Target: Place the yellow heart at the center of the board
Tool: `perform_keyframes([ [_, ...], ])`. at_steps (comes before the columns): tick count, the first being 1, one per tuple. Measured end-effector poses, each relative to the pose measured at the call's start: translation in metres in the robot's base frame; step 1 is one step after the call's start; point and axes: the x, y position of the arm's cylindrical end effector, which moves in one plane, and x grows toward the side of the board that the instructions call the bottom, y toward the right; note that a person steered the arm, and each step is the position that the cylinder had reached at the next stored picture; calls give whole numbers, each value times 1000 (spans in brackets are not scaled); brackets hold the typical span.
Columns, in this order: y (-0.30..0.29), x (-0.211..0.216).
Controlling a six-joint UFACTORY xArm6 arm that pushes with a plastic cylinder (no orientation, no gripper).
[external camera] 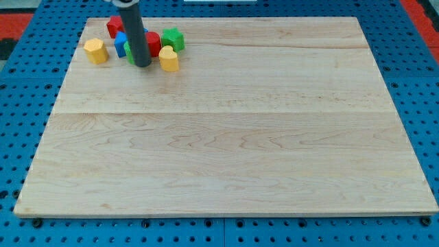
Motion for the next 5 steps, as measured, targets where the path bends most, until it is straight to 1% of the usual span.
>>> perform_keyframes([
  [1, 64, -22],
  [2, 116, 16],
  [3, 101, 65],
  [4, 97, 27],
  [5, 37, 44],
])
